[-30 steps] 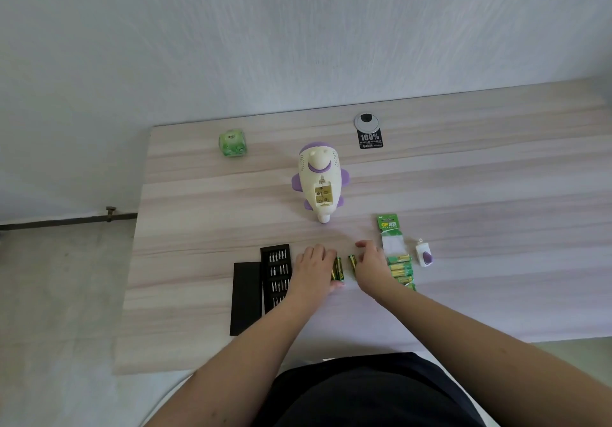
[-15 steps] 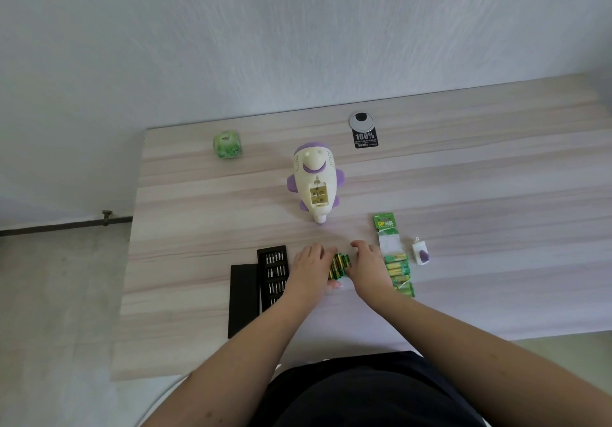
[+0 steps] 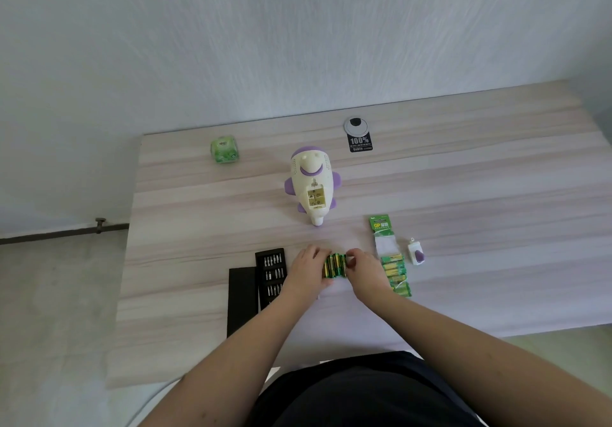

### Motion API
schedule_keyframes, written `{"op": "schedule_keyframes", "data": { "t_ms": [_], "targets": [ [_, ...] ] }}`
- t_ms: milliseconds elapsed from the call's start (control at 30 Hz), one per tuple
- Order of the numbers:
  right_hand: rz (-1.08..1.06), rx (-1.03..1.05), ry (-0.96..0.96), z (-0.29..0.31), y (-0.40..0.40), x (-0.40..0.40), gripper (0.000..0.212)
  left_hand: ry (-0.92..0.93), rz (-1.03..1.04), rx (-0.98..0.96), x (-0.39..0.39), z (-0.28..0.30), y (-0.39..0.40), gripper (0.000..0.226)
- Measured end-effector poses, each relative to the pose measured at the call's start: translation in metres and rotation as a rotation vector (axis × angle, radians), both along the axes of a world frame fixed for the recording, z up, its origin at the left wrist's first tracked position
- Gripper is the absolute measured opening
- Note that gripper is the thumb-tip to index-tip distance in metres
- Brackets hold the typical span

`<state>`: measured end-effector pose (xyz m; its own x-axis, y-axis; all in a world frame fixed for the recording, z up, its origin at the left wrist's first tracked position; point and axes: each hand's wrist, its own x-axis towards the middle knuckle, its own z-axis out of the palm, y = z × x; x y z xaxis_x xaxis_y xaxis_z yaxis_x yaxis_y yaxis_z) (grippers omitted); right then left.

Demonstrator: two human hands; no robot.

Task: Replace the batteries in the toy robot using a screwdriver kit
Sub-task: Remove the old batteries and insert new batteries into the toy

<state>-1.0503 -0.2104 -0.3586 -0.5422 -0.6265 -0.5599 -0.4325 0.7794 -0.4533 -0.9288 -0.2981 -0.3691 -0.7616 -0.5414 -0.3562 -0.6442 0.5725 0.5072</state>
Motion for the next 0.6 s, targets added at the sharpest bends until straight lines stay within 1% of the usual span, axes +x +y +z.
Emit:
{"op": "schedule_keyframes", "data": {
  "t_ms": [100, 233, 300, 500, 600],
  "targets": [
    [-0.016, 0.003, 0.001, 0.003, 0.001, 0.002, 0.038, 0.008, 0.006, 0.02, 0.002, 0.001, -0.002, 0.065],
    [-0.048, -0.008, -0.013, 0.009, 0.008, 0.005, 0.037, 0.058, 0.042, 0.045, 0.007, 0.005, -0.004, 0.066],
    [-0.077, -0.024, -0.021, 0.012, 0.013, 0.005, 0.035, 0.092, 0.061, 0.054, 0.011, 0.008, -0.007, 0.06],
    [-0.164, -0.069, -0.038, 0.028, 0.02, 0.004, 0.024, 0.156, 0.038, 0.029, 0.025, 0.019, -0.014, 0.026],
    [-0.234, -0.096, -0.058, 0.039, 0.018, -0.002, 0.023, 0.189, 0.031, 0.021, 0.025, 0.026, -0.017, 0.021]
  ]
}}
